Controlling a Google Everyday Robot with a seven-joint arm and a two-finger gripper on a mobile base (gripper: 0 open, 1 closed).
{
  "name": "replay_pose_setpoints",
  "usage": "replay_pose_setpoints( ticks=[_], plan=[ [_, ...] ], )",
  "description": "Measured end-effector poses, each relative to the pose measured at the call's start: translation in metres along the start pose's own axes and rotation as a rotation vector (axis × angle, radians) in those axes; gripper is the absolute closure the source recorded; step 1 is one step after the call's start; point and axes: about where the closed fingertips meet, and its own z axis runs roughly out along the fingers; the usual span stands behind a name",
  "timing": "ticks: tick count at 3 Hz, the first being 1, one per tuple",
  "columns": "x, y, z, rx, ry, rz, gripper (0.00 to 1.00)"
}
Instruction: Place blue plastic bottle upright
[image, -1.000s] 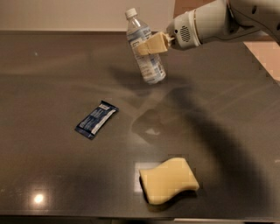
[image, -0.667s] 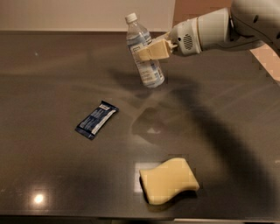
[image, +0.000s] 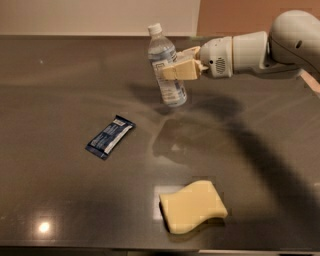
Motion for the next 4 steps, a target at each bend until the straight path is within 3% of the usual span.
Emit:
replay_pose_setpoints(
  ticks=[2,4],
  plan=[
    [0.012,0.007,0.007,-0.106,-0.13,0.023,1.0],
    [0.026,0.003,0.006,-0.168,-0.153,-0.017,1.0]
  ],
)
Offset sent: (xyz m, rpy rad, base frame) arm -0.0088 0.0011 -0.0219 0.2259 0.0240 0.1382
